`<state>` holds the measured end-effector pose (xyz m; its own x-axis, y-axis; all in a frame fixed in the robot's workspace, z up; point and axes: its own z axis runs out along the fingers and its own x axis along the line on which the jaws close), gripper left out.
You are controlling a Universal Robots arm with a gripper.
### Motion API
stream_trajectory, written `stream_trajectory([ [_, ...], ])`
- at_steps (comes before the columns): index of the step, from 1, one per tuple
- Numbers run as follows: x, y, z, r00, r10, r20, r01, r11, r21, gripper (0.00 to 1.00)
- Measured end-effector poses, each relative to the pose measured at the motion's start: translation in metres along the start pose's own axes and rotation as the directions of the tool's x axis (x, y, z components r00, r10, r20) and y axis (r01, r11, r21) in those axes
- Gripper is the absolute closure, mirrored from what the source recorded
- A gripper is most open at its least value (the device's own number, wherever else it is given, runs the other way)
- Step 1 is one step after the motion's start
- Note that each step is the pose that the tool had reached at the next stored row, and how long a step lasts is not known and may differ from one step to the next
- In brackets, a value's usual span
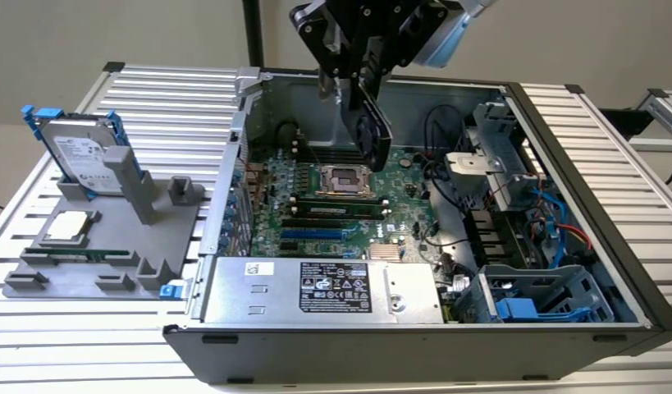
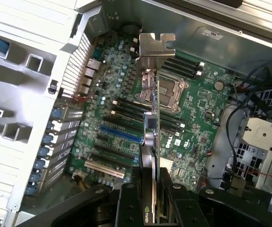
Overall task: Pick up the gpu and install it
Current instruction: 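Insert the gpu into the slot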
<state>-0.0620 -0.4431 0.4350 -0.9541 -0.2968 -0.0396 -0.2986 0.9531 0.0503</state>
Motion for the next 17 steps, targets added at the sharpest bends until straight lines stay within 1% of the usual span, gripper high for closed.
stream_trajectory([
  [8,0.0,0.0,0.0,0.9994,-0.034,-0.0016,0.034,0.9994,-0.0014,1.0],
  [17,0.0,0.0,0.0,0.9971,-0.075,-0.0037,0.075,0.9971,-0.0031,1.0],
])
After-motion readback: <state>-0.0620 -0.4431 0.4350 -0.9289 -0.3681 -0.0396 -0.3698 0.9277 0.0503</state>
